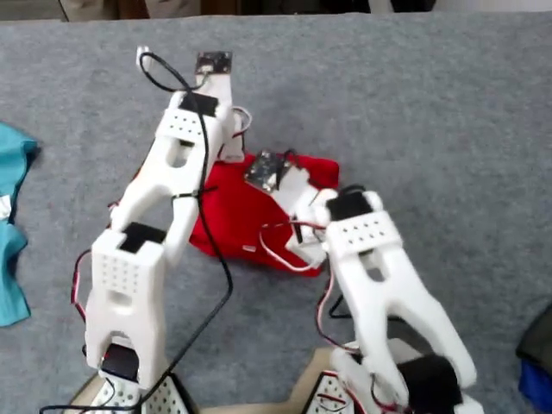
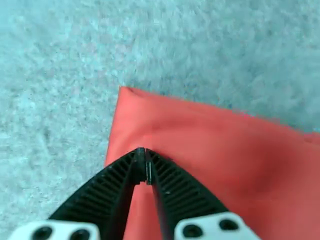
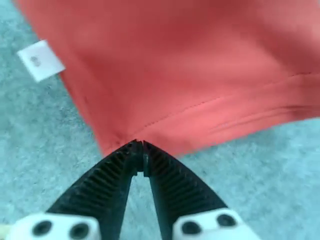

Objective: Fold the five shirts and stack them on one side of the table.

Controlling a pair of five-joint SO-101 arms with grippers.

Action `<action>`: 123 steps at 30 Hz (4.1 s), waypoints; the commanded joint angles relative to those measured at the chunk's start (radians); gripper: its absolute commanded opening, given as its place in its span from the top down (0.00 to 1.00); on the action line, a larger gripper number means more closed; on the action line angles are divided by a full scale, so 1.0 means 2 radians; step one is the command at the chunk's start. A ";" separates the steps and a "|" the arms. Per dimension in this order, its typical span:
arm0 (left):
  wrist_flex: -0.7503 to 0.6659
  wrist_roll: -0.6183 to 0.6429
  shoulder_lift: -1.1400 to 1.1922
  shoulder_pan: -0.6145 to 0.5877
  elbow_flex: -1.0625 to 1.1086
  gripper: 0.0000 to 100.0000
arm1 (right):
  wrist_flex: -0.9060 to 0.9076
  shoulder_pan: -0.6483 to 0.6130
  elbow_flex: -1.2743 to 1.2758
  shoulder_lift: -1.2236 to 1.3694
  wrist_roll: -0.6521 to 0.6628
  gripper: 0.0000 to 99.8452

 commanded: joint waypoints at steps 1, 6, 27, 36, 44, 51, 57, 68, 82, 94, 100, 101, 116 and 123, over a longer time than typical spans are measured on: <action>-0.005 -0.002 0.026 -0.011 -0.039 0.98 | -0.035 -0.004 0.004 0.047 -0.004 0.99; -0.008 -0.066 0.089 -0.040 -0.113 0.98 | -0.059 -0.002 -0.003 0.130 -0.002 0.99; 0.246 -0.121 0.208 -0.048 -0.491 0.98 | 0.092 0.023 -0.144 0.045 0.048 0.99; 0.248 -0.097 0.053 -0.014 -0.281 0.98 | 0.168 0.033 -0.277 -0.016 0.063 0.99; 0.210 -0.082 -0.182 0.044 0.093 0.98 | 0.055 0.073 -0.300 0.165 0.066 0.99; 0.000 -0.084 -0.283 0.029 0.394 0.98 | 0.028 0.082 -0.393 0.320 0.066 0.99; -0.084 -0.081 -0.274 0.033 0.497 0.98 | 0.033 0.108 -0.494 0.418 0.067 0.99; -0.062 -0.081 -0.278 0.027 0.447 0.98 | 0.112 0.114 -0.633 0.478 0.077 0.99; -0.012 -0.084 -0.265 -0.021 0.145 0.98 | 0.310 0.089 -0.763 0.344 0.067 0.99; -0.119 -0.083 -0.059 -0.029 0.085 0.98 | 0.229 0.035 -0.468 0.225 -0.006 0.99; -0.074 -0.085 0.030 -0.040 -0.010 0.98 | 0.087 0.000 -0.200 0.071 -0.012 0.99; -0.068 -0.085 0.043 -0.041 -0.026 0.98 | 0.070 -0.003 -0.165 0.053 -0.012 0.99; 0.033 -0.085 0.147 -0.059 -0.225 0.98 | -0.014 0.074 -0.099 0.185 0.018 0.99; 0.088 -0.085 0.150 -0.063 -0.277 0.98 | 0.031 0.075 -0.148 0.147 0.018 0.99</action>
